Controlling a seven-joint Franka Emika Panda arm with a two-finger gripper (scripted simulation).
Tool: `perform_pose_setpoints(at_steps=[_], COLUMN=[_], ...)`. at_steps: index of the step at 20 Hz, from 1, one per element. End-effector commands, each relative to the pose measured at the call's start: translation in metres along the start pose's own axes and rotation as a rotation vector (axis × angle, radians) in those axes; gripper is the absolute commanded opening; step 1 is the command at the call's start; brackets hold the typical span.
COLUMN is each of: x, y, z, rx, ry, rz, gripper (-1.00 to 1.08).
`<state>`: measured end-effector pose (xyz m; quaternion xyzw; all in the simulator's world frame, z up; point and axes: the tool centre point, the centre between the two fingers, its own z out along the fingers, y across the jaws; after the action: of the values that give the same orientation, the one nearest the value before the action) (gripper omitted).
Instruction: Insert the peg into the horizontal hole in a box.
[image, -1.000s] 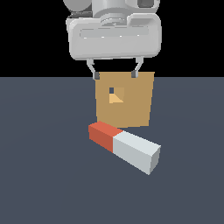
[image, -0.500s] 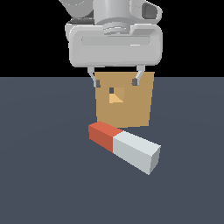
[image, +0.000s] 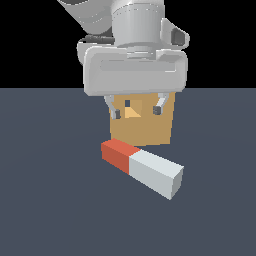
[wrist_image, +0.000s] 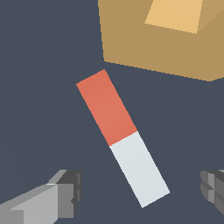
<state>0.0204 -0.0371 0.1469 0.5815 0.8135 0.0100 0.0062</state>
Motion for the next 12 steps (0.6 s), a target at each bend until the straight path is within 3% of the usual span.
perform_pose_setpoints(at_steps=[1,12], x=[-0.005,-0.027], y=[0.001,0.012], z=[0.009,0.050], rx=[0.003,0.015], ry=[0.001,0.004], rz=[-0.063,-0.334], gripper=[1.00,1.00])
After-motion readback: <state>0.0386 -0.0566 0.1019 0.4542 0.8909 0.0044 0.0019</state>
